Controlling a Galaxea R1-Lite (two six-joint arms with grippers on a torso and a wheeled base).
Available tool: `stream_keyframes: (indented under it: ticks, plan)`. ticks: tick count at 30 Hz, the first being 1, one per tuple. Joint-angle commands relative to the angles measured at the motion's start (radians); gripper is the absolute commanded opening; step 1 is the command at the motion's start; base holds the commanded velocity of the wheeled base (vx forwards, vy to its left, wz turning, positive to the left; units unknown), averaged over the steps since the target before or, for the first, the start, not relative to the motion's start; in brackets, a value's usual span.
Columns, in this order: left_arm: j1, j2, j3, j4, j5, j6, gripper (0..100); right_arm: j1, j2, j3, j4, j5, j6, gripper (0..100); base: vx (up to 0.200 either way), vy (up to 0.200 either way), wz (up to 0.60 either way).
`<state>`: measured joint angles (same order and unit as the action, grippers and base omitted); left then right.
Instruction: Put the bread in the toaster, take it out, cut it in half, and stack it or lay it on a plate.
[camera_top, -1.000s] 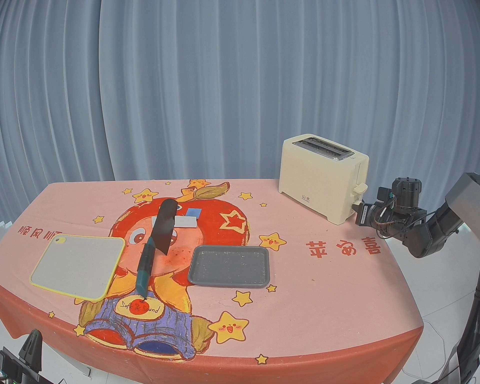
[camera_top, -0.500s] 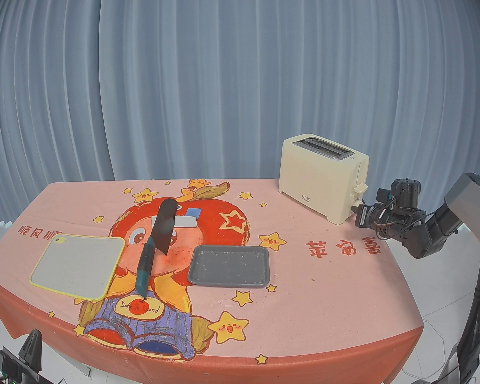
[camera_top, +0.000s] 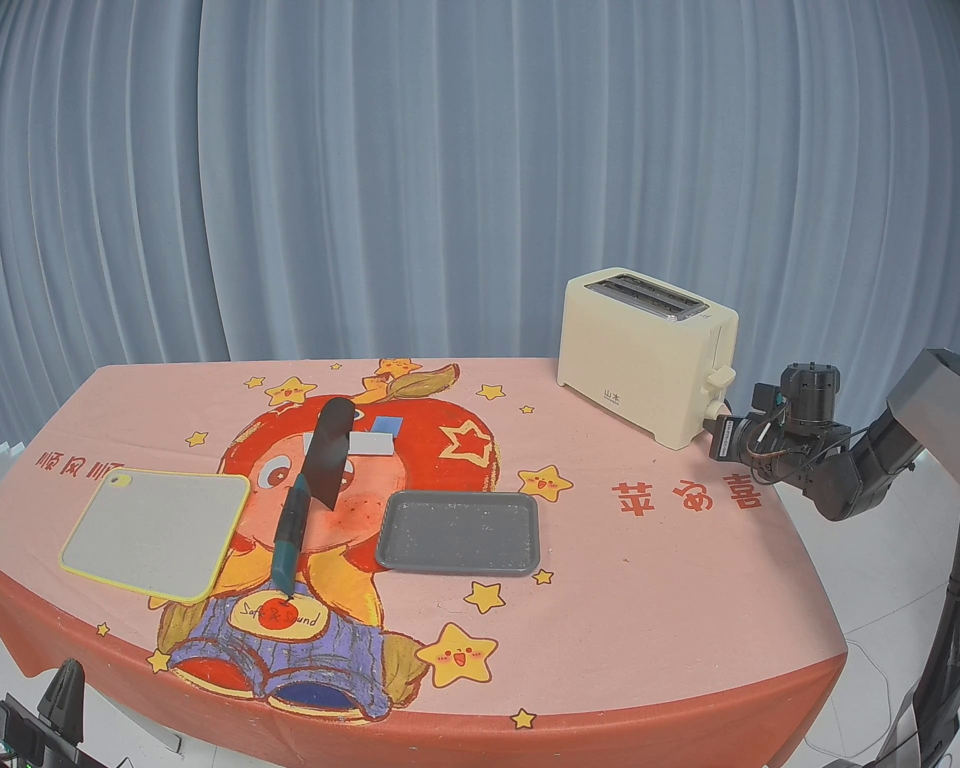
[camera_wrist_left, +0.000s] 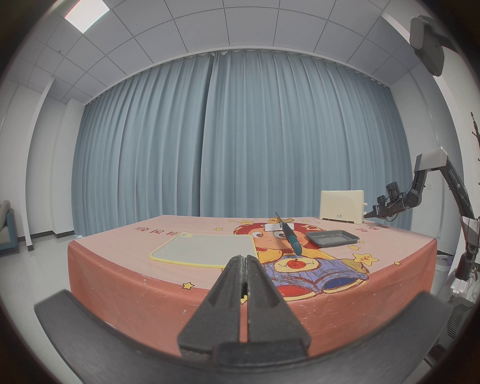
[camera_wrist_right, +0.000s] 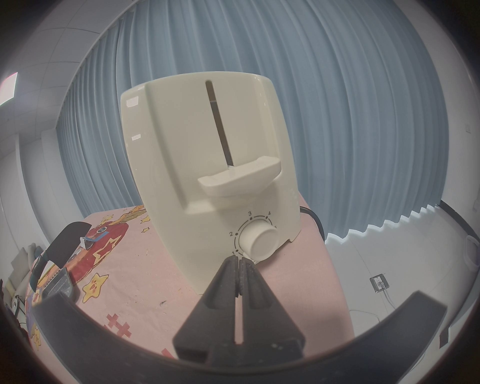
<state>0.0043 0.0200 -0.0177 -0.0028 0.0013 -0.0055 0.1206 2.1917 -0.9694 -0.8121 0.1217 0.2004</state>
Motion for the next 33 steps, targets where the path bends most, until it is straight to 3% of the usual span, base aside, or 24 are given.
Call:
stream_keyframes:
  ticks: [1,28,33]
  plan:
    - [0.0,0.001,0.018,0.0,0.0,-0.001,0,0.001,0.002,0.003,-0.001,0.001,-0.001,0,0.0,0.0,0.0]
    - [0.0,0.001,0.018,0.0,0.0,-0.001,0,0.04,-0.033,0.047,-0.015,0.001,-0.007,0,0.0,0.0,0.0]
    - [0.0,0.001,0.018,0.0,0.0,-0.001,0,0.043,-0.033,0.067,-0.076,-0.001,-0.013,0,0.0,0.0,0.0]
